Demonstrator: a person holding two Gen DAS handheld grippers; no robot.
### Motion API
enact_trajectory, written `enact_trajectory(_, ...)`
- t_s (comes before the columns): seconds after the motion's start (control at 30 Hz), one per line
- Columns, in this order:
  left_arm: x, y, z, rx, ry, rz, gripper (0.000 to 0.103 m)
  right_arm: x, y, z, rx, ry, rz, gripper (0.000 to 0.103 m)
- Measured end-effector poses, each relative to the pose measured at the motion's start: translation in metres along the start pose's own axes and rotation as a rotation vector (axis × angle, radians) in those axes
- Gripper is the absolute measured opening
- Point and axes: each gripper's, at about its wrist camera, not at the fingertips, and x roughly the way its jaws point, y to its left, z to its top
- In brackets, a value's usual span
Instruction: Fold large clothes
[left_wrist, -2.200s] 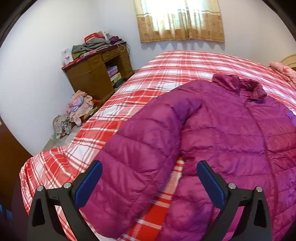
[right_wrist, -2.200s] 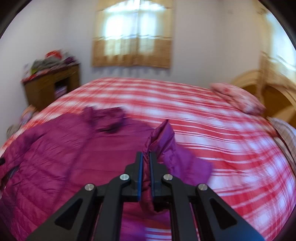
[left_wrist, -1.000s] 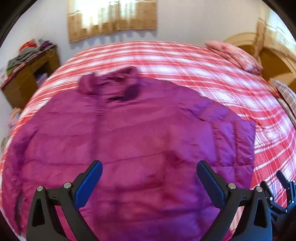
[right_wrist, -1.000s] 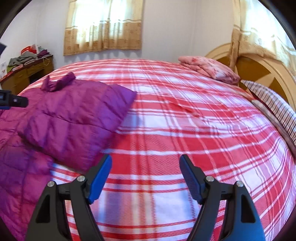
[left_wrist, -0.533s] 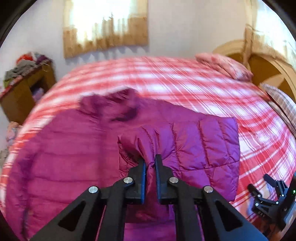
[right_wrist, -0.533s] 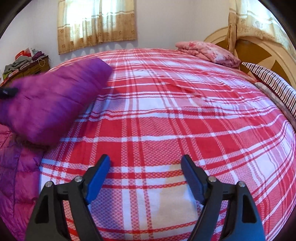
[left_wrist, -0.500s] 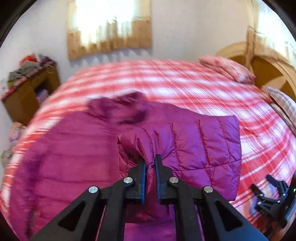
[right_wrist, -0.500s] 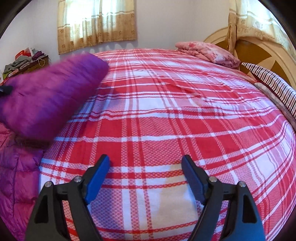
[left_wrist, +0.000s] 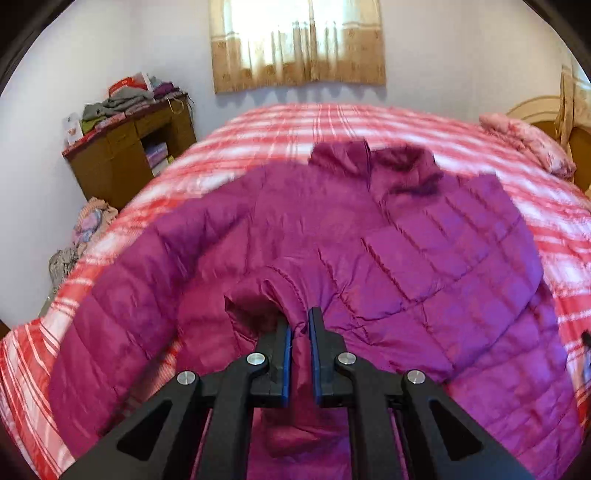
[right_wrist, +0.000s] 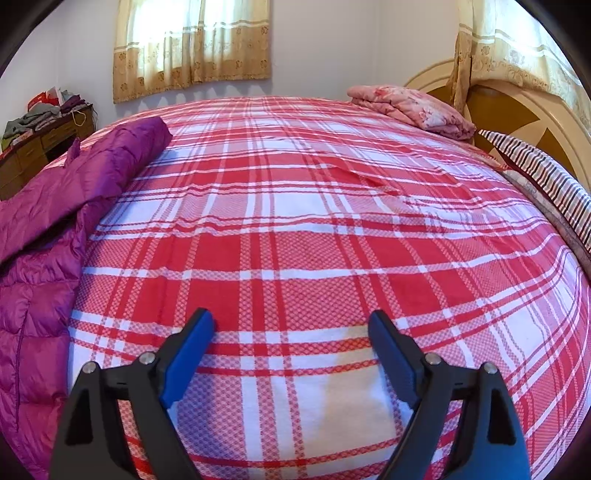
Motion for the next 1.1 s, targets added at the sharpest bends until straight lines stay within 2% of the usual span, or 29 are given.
enact_trajectory(0.17, -0.002, -0.011, -0.024, 0.041, -0.006, 0.030, 0.009, 0.000, 0.001, 0.000, -0.001, 0.001, -0.002, 0.089)
enact_trajectory(0.27, -0.009, -0.012, -0.027, 0.066, 0.005, 0.033, 0.011, 0.001, 0.001, 0.001, -0.003, 0.015, 0.002, 0.089)
enact_trajectory(0.37, -0.023, -0.005, -0.019, 0.064, 0.001, 0.038, 0.024, 0.003, -0.003, 0.010, 0.002, 0.072, 0.080, 0.086)
enact_trajectory(0.4, -0.031, 0.000, -0.016, 0.057, -0.017, 0.054, 0.040, 0.003, -0.004, 0.015, -0.001, 0.086, 0.076, 0.074)
enact_trajectory(0.43, -0.038, 0.002, -0.015, 0.053, -0.035, 0.071, 0.066, 0.002, -0.003, 0.021, 0.000, 0.099, 0.090, 0.065)
enact_trajectory(0.5, -0.056, 0.010, -0.008, 0.022, -0.109, 0.110, 0.090, -0.002, -0.001, 0.039, 0.010, 0.100, 0.126, 0.063)
enact_trajectory(0.57, -0.066, 0.016, -0.002, -0.016, -0.159, 0.104, 0.091, -0.007, 0.007, 0.059, 0.001, 0.063, 0.136, 0.060)
enact_trajectory(0.63, -0.062, 0.013, 0.013, -0.045, -0.157, 0.088, 0.091, -0.007, 0.022, 0.085, -0.008, 0.029, 0.156, 0.055)
enact_trajectory(0.73, -0.043, 0.002, 0.033, -0.061, -0.150, 0.136, 0.091, 0.005, 0.052, 0.121, -0.030, -0.014, 0.169, 0.047)
enact_trajectory(0.83, -0.014, -0.008, 0.046, -0.087, -0.133, 0.183, 0.091, 0.036, 0.091, 0.156, -0.019, -0.020, 0.209, 0.042)
enact_trajectory(0.93, 0.021, -0.012, 0.046, -0.096, -0.078, 0.204, 0.091, 0.064, 0.130, 0.169, -0.037, -0.026, 0.214, 0.041)
enact_trajectory(0.97, 0.033, -0.013, 0.042, -0.085, -0.055, 0.232, 0.091, 0.075, 0.144, 0.169, -0.057, -0.021, 0.222, 0.040)
enact_trajectory(1.1, 0.068, -0.007, 0.018, -0.081, 0.044, 0.277, 0.091, 0.099, 0.179, 0.157, -0.141, 0.015, 0.242, 0.038)
